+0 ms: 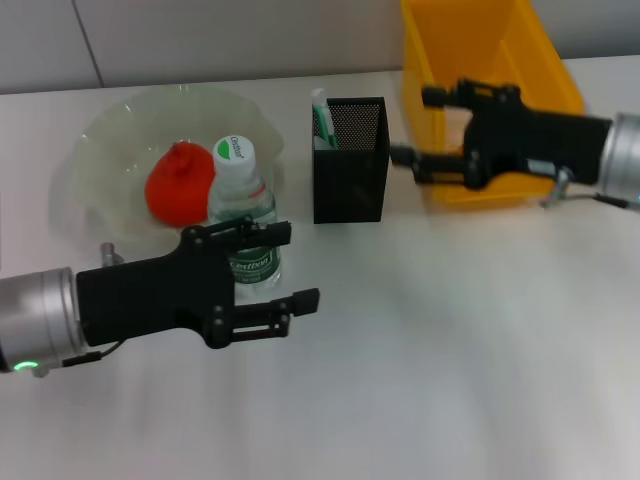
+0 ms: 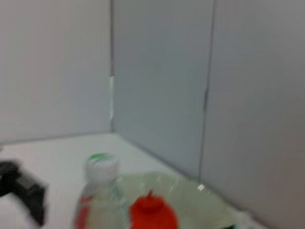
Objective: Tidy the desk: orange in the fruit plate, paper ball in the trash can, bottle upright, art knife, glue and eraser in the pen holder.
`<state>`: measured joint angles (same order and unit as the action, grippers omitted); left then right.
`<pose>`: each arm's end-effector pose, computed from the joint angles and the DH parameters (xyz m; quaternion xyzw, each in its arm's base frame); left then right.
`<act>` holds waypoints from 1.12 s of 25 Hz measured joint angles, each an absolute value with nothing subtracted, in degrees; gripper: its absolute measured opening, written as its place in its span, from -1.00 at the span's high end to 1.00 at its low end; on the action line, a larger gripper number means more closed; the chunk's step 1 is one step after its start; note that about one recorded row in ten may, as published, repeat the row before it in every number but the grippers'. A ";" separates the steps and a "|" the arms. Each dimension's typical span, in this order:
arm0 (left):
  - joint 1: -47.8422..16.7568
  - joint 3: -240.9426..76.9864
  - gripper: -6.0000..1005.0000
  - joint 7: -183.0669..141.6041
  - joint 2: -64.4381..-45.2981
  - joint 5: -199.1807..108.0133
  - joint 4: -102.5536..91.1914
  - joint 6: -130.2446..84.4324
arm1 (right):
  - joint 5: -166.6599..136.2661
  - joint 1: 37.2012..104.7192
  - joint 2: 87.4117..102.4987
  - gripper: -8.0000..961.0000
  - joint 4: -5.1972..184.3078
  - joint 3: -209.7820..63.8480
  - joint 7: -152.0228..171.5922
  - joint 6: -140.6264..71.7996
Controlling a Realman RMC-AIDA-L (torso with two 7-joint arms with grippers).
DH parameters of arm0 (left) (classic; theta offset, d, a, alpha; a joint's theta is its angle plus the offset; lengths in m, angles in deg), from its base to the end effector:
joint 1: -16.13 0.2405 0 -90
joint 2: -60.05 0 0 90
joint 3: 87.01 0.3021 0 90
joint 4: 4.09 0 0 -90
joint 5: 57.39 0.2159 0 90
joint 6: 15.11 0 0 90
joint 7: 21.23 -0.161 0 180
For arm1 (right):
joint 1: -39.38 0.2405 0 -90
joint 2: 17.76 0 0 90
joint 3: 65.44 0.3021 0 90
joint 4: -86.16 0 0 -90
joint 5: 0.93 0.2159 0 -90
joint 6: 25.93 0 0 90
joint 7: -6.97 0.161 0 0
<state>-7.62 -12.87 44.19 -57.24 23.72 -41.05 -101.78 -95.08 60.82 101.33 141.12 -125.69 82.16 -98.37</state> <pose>-0.2561 0.3233 -0.0717 -0.9401 -0.0887 -0.3198 0.0774 0.2692 0.3834 -0.0096 -0.9279 0.1031 0.2341 0.2713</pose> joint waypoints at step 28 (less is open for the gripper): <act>-11.19 -13.87 -0.60 49.14 -54.44 31.15 -41.66 -105.91 | -108.32 52.41 101.78 -0.72 154.79 -133.50 89.13 -116.58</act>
<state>-11.19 -13.87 49.14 -54.44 31.15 -41.66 -105.91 -108.32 52.41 101.78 154.79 -133.50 89.13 -116.58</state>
